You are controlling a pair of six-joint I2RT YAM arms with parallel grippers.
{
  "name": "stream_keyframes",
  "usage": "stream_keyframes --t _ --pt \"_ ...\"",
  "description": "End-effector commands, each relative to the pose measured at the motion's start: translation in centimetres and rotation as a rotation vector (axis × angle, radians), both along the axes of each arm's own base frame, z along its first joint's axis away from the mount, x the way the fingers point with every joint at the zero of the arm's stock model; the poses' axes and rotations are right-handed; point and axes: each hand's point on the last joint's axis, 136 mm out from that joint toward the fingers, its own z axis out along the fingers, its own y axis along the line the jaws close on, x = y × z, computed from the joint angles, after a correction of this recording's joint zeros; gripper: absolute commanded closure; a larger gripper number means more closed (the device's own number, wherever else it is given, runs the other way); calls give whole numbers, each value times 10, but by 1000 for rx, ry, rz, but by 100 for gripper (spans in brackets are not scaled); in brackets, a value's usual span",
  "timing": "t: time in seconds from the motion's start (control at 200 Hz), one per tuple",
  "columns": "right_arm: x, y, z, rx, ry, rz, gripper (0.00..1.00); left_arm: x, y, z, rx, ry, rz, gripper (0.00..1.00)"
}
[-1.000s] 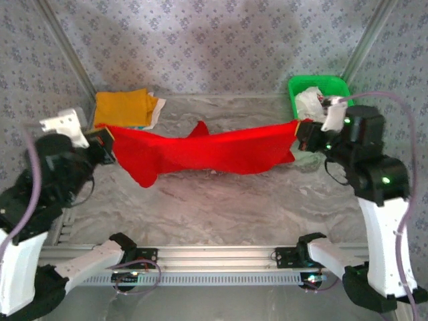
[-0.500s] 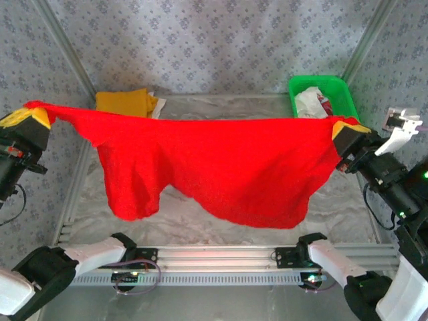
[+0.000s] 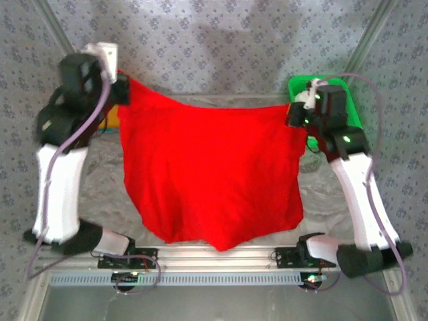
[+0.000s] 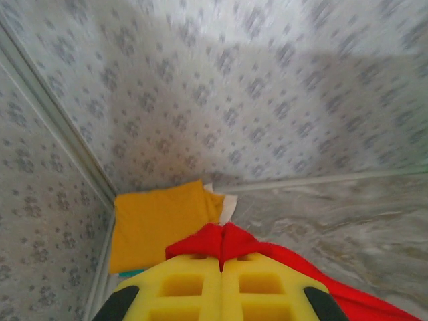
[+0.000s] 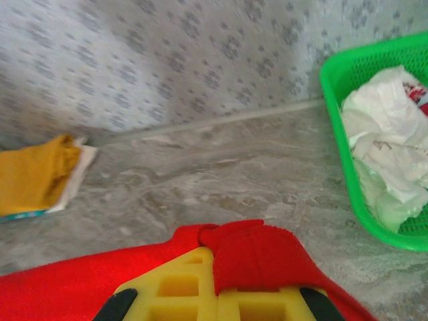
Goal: Fold and stack the t-shirts
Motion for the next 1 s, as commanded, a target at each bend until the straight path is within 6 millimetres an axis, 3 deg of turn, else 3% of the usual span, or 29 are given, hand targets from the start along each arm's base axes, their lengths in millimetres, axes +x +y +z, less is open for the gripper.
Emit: stream_keyframes --t 0.0,0.085,0.185,0.245,0.29,0.31,0.35,0.405,0.44,0.535,0.625,0.71,0.745,0.884,0.924,0.994 --pt "57 -10 -28 -3 -37 -94 100 88 -14 -66 27 107 -48 100" --pt "97 -12 -81 22 41 -135 100 146 -23 -127 38 212 -76 100" --pt "141 -11 -128 59 100 -158 89 208 -34 -194 88 293 -99 100" --pt "168 -12 -150 67 130 -176 84 245 -38 -224 104 304 -103 100" --pt "192 -12 -160 80 141 -180 84 272 -40 -237 100 276 -104 96" --pt "202 -13 -164 86 142 -183 80 283 -41 -240 98 251 -105 88" --pt "224 -15 -167 110 141 -191 69 301 -43 -237 80 170 -103 59" --pt "252 -16 -162 142 123 -172 53 317 -46 -219 13 56 -113 5" --pt "265 -16 -152 165 108 -159 49 324 -48 -209 -43 14 -141 2" --pt "279 -16 -115 180 52 -146 44 319 -50 -170 -139 -57 -168 5" --pt "267 -11 -81 190 3 -106 43 295 -46 -137 -153 -49 -167 3" --pt "243 -1 -72 212 3 -66 43 271 -45 -122 -230 3 -219 3" --pt "232 3 -80 222 20 -51 43 265 -42 -121 -275 29 -229 3" --pt "178 25 -115 203 81 -1 44 246 -33 -146 -398 103 -201 2" --pt "163 27 -128 180 106 -3 44 234 -24 -162 -481 62 -179 2" --pt "140 26 -150 144 161 -6 46 196 3 -211 -587 92 -73 2"
